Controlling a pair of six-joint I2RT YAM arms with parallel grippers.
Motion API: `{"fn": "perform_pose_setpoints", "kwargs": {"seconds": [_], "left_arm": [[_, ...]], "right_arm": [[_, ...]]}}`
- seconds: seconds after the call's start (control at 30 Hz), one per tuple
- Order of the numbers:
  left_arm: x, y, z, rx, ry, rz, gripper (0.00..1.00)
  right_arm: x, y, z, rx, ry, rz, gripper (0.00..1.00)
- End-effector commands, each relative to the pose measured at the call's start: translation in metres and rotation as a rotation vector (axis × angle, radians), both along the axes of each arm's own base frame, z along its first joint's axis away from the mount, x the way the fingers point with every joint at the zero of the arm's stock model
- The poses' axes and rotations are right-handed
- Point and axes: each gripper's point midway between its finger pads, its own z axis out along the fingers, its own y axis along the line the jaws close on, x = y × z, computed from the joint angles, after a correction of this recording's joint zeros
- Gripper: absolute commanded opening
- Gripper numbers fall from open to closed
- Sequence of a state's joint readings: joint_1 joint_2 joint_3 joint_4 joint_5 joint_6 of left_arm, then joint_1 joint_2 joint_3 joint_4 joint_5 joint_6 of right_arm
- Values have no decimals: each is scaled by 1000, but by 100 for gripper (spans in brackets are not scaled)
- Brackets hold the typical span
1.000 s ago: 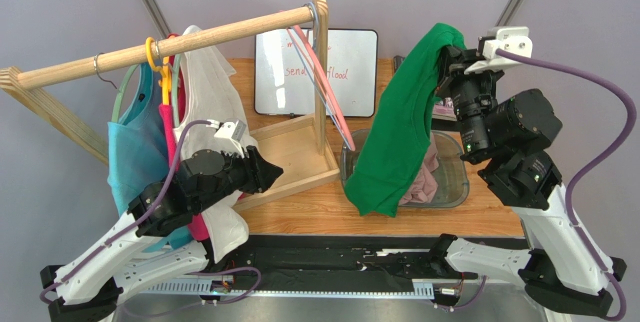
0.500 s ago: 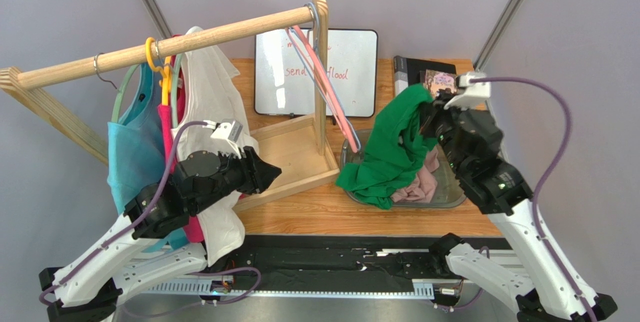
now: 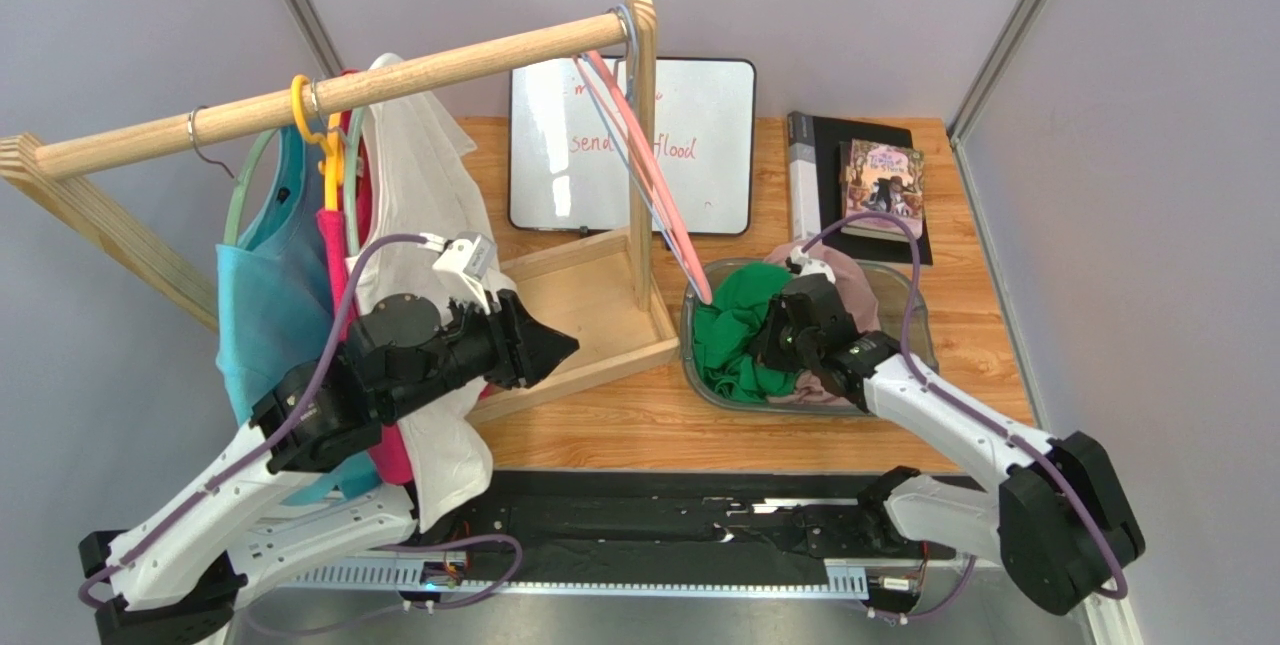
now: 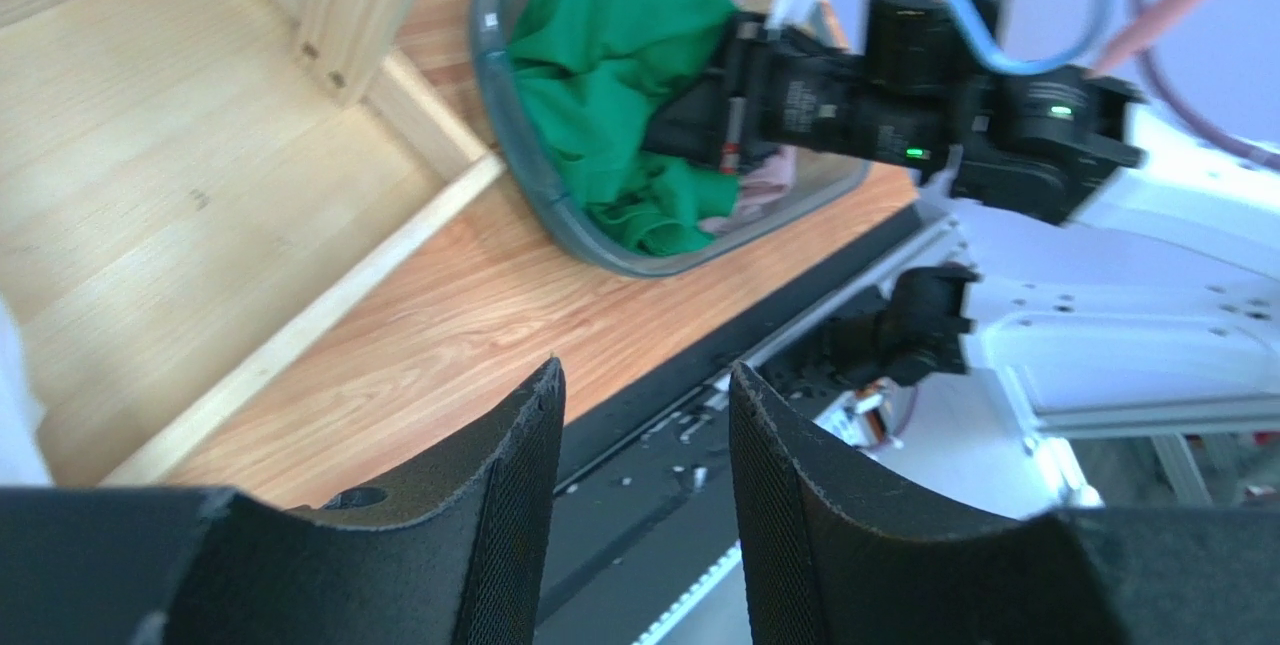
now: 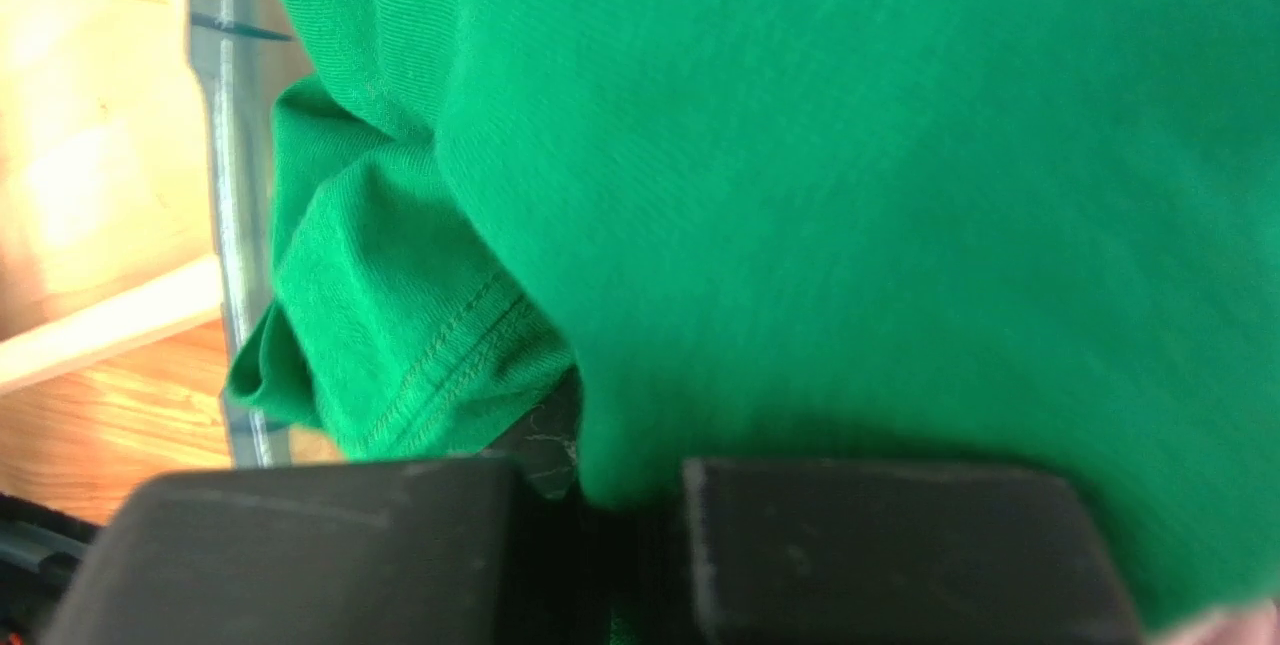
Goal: Remove the t-shirt from the hanger
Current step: Place the tshirt into the basket, then grab a hanger with a tshirt on it with the right arm
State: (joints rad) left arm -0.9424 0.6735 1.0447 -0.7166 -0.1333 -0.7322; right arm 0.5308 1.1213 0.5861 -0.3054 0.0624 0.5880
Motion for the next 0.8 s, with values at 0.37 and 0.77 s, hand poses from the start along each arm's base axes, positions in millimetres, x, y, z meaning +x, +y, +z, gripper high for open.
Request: {"fn": "perform_pose_setpoints", "kwargs": {"seconds": [0.37, 0.77], "left_arm": [[-10, 61, 170, 17, -321, 45, 56], [18, 151, 171, 196, -327, 486, 52]], "right_arm": [[-33, -19, 87, -15, -177, 51, 85], [-100, 17, 112, 16, -214, 250, 84]]}}
